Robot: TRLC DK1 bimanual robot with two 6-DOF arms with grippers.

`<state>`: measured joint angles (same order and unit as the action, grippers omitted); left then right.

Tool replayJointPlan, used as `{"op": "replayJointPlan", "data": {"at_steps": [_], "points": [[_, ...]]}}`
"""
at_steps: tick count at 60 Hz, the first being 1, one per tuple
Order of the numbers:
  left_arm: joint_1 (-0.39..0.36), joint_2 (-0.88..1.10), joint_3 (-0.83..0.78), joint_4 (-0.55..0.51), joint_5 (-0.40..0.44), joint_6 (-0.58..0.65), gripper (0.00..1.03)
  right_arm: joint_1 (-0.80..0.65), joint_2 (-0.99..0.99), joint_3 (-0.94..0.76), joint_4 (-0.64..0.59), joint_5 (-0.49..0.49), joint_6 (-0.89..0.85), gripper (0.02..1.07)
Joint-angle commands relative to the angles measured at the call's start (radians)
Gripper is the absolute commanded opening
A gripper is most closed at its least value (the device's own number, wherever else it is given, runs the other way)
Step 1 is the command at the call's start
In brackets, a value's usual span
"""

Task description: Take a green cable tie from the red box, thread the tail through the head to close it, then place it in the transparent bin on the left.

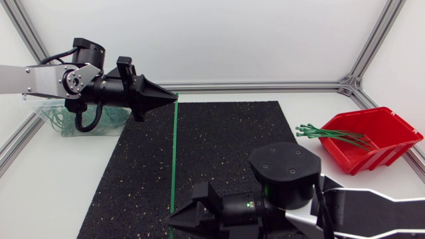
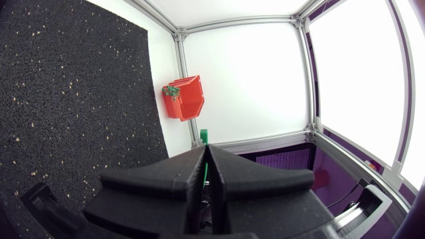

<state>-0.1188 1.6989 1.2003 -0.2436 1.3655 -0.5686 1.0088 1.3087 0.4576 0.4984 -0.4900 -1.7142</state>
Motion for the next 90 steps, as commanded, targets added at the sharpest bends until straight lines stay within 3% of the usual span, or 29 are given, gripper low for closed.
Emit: {"op": "replayJointPlan", "data": {"at_steps": [1, 14, 23, 28, 41, 46, 66, 71, 77, 83, 90], "points": [[0.001, -0.01, -0.016, -0.011, 0.021, -0.005, 0.04, 0.008, 0.003, -0.03, 0.012, 0.005, -0.028, 0.1], [0.008, -0.033, -0.036, -0.011, 0.021, 0.003, 0.04, 0.008, -0.035, -0.03, -0.014, 0.005, 0.048, 0.08], [0.011, -0.085, -0.077, -0.01, 0.023, 0.033, 0.04, 0.002, -0.078, 0.004, -0.046, -0.028, 0.28, 0.08], [0.01, -0.12, -0.111, -0.005, 0.021, 0.052, 0.04, -0.016, -0.091, 0.036, -0.058, -0.116, 0.556, 0.08], [-0.025, -0.214, -0.2, 0.003, 0.017, 0.119, 0.04, -0.021, -0.054, 0.042, -0.073, -0.14, 0.702, 0.08], [-0.035, -0.24, -0.226, 0.013, 0.012, 0.119, 0.04, -0.045, -0.035, 0.059, -0.032, -0.231, 0.926, 0.08], [-0.105, -0.4, -0.338, 0.058, -0.065, 0.118, 0.04, -0.122, -0.014, 0.064, 0.023, -0.36, 1.321, 0.08], [-0.13, -0.438, -0.349, 0.059, -0.092, 0.116, 0.04, -0.127, -0.04, 0.066, -0.006, -0.383, 1.395, 0.08], [-0.151, -0.47, -0.35, 0.076, -0.112, 0.102, 0.04, -0.128, -0.109, 0.104, -0.162, -0.43, 1.438, 0.08], [-0.174, -0.493, -0.355, 0.124, -0.132, 0.065, 0.04, -0.142, -0.175, 0.141, -0.228, -0.492, 1.535, 0.08], [-0.19, -0.513, -0.363, 0.173, -0.143, 0.03, 0.04, -0.185, -0.195, 0.2, -0.256, -0.648, 1.653, 0.08]]}}
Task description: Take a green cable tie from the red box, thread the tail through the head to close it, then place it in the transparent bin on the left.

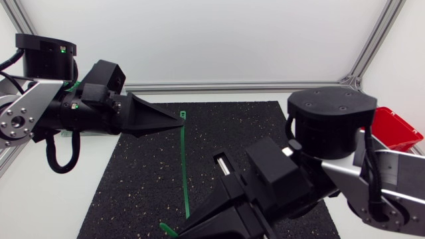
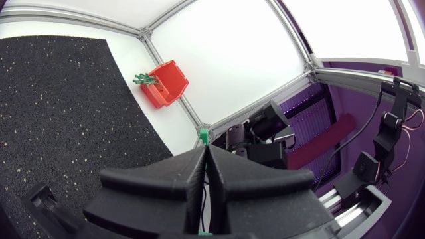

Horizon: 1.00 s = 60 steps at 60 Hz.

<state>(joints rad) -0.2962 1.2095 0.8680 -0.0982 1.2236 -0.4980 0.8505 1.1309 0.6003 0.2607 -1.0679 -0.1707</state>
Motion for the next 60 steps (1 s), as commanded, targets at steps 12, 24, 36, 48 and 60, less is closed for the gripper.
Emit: {"op": "replayJointPlan", "data": {"at_steps": [12, 24, 36, 48, 60], "points": [[-0.021, -0.044, -0.035, 0.061, -0.012, -0.062, 0.04, -0.108, 0.027, 0.181, -0.143, -0.202, 0.37, 0.08], [-0.024, -0.056, -0.034, 0.089, -0.015, -0.086, 0.04, -0.117, 0.003, 0.211, -0.066, -0.199, 0.688, 0.08], [-0.044, -0.096, -0.032, 0.106, -0.033, -0.099, 0.04, -0.136, -0.045, 0.236, 0.014, -0.172, 1.053, 0.08], [-0.063, -0.148, -0.047, 0.138, -0.082, -0.117, 0.04, -0.148, -0.065, 0.285, -0.001, -0.141, 1.214, 0.08], [-0.135, -0.22, -0.057, 0.183, -0.182, -0.132, 0.04, -0.151, -0.059, 0.332, -0.083, -0.124, 1.249, 0.08]]}}
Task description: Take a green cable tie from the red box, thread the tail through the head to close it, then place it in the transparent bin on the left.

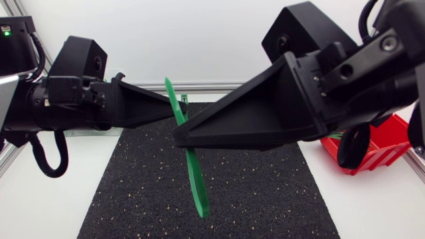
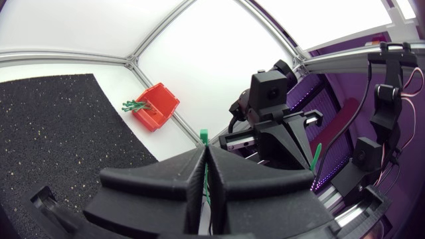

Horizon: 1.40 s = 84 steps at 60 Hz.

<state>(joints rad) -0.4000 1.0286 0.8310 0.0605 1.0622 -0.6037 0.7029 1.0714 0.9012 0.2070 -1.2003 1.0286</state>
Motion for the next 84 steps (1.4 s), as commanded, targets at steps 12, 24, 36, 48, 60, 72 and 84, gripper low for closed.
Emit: {"op": "replayJointPlan", "data": {"at_steps": [12, 24, 36, 48, 60, 72, 84], "points": [[-0.077, -0.102, -0.036, 0.032, -0.096, -0.002, 0.04, 0.023, 0.016, 0.067, -0.201, 0.05, 0.059, 0.08], [-0.125, -0.163, -0.063, 0.019, -0.163, 0.033, 0.04, 0.032, 0.009, 0.077, -0.284, 0.056, 0.06, 0.08], [-0.125, -0.186, -0.084, 0.019, -0.173, 0.044, 0.04, 0.029, -0.005, 0.074, -0.324, 0.056, 0.06, 0.08], [-0.134, -0.226, -0.099, 0.005, -0.196, 0.065, 0.04, 0.014, -0.01, 0.079, -0.334, 0.057, 0.062, 0.08], [-0.148, -0.243, -0.102, -0.008, -0.199, 0.073, 0.04, 0.009, -0.01, 0.081, -0.354, 0.059, 0.062, 0.08], [-0.177, -0.252, -0.104, -0.021, -0.231, 0.093, 0.04, 0.0, -0.005, 0.081, -0.356, 0.059, 0.064, 0.08], [-0.178, -0.263, -0.104, -0.027, -0.245, 0.097, 0.04, -0.01, 0.001, 0.081, -0.354, 0.059, 0.064, 0.08]]}}
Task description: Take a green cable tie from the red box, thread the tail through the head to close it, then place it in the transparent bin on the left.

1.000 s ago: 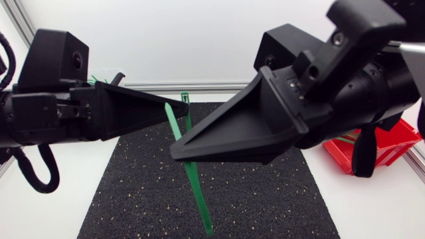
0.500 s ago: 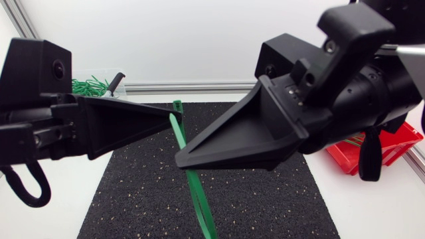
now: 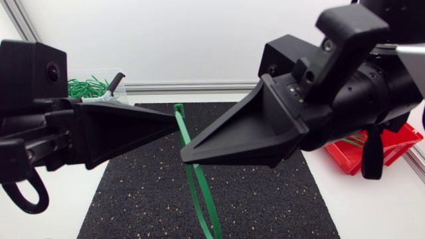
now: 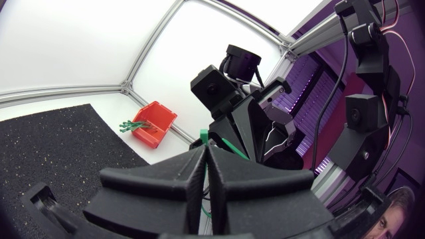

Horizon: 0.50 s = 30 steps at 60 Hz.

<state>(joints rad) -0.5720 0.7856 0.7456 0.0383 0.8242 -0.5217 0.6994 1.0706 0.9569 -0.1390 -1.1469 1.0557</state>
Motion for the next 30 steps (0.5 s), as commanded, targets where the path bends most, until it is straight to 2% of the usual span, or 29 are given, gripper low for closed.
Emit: {"op": "replayJointPlan", "data": {"at_steps": [1, 30], "points": [[-0.008, -0.02, -0.018, -0.005, -0.008, 0.017, 0.04, -0.008, 0.002, 0.025, -0.008, 0.006, 0.036, 0.08], [-0.015, -0.025, -0.017, -0.008, -0.013, 0.017, 0.04, -0.023, 0.031, 0.02, 0.009, 0.01, 0.036, 0.08]]}}
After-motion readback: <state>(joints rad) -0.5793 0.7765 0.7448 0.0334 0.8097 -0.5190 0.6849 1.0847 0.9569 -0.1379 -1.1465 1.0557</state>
